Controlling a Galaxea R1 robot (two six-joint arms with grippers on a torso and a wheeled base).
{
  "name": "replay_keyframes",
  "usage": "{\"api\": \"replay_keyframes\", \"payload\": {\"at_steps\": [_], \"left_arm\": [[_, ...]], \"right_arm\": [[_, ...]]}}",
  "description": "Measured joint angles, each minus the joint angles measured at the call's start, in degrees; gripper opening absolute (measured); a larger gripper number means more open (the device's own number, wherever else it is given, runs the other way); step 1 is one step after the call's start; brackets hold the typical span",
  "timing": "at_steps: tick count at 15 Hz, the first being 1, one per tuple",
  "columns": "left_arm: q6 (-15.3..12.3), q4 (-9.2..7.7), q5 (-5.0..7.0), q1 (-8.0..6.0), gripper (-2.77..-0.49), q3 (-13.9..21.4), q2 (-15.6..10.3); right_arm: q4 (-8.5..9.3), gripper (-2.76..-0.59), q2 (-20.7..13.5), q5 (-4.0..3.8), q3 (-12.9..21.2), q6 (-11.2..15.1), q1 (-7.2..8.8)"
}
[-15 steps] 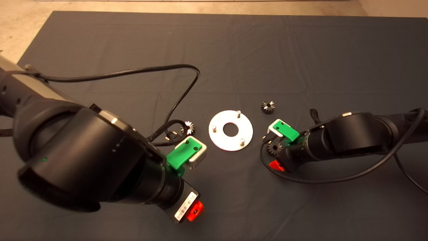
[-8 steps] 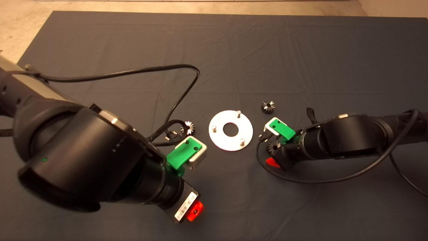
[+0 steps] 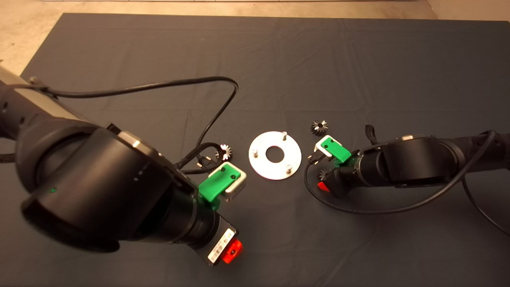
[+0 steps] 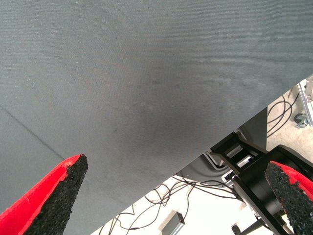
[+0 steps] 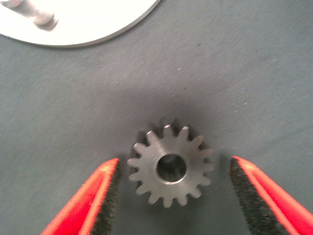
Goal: Install three planetary gears onto the carrier pins
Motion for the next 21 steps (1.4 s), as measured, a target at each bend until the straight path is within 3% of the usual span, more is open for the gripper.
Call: {"api": "replay_keyframes", "payload": {"at_steps": [7,21], "left_arm": [[-0.01,0.00,0.00,0.00,-0.61,0.00,0.00],[-0.01,0.00,0.00,0.00,-0.61,0.00,-0.01]], "right_arm": [[-0.37,-2.09,-0.04,0.02,-0.29,0.00,-0.95],[-0.74,-2.28,-0.02,-0.01,-0.33,0.00,-1.45]]}}
